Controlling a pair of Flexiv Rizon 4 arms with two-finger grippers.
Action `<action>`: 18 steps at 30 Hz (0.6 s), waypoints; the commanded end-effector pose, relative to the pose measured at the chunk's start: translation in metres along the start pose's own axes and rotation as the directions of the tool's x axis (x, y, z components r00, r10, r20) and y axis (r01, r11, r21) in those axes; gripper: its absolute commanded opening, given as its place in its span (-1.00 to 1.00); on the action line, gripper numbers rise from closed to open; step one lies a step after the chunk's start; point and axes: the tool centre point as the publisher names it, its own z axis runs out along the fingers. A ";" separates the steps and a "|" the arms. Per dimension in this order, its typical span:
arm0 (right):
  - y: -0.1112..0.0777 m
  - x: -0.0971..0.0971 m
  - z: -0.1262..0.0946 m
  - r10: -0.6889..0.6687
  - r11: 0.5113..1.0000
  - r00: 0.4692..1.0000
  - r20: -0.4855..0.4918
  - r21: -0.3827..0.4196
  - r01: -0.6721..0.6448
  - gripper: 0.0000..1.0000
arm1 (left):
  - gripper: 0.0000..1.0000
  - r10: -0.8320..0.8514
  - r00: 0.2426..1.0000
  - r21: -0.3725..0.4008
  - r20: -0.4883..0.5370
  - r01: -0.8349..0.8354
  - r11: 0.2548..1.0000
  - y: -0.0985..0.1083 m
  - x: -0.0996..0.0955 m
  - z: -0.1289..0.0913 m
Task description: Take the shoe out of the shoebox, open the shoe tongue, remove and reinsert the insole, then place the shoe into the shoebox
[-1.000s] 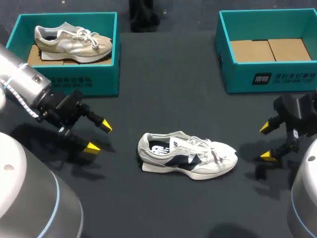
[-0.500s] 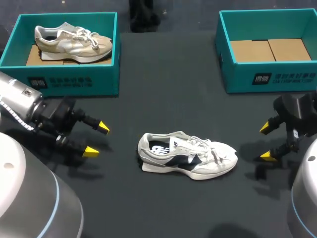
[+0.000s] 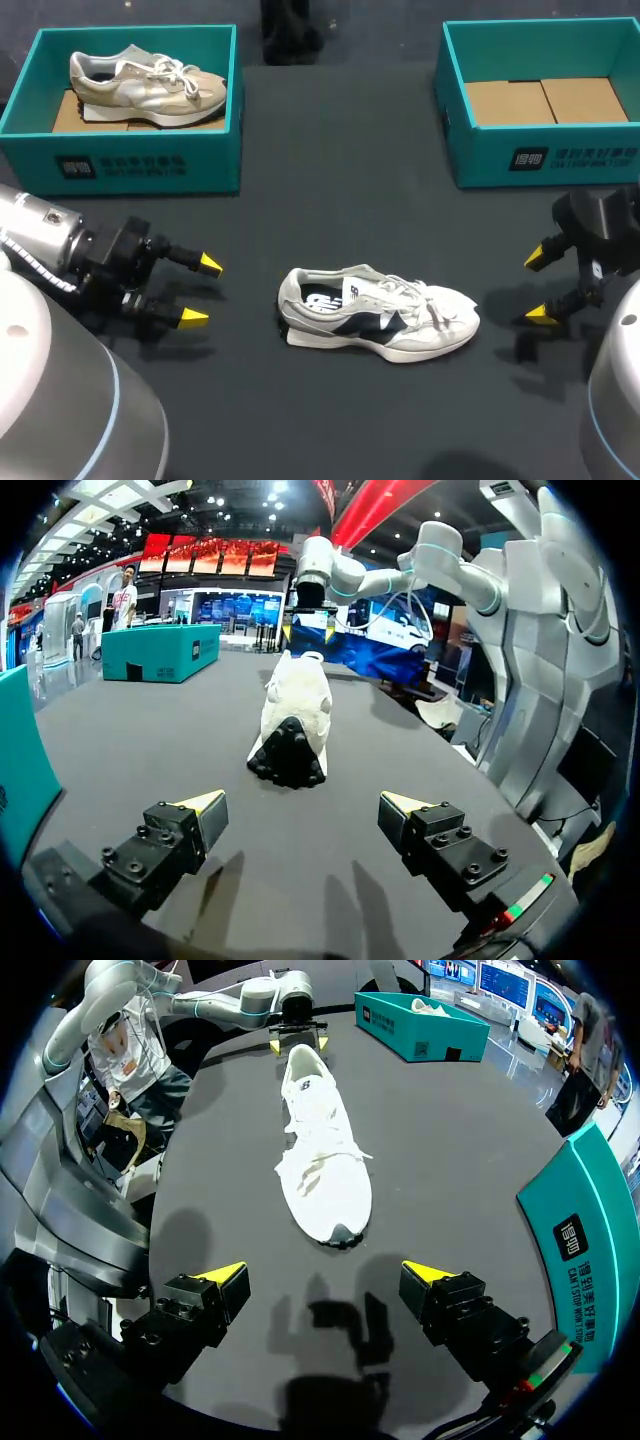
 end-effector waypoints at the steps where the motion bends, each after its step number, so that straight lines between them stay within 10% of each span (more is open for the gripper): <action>1: 0.000 0.002 -0.001 0.001 1.000 1.000 0.003 0.002 -0.001 1.00 | 1.00 0.000 1.000 -0.003 0.007 0.000 1.000 -0.001 0.003 -0.001; 18: 0.000 0.002 -0.001 0.001 1.000 1.000 0.003 0.002 -0.001 1.00 | 1.00 0.066 0.990 0.110 0.121 -0.079 0.991 0.017 -0.012 0.007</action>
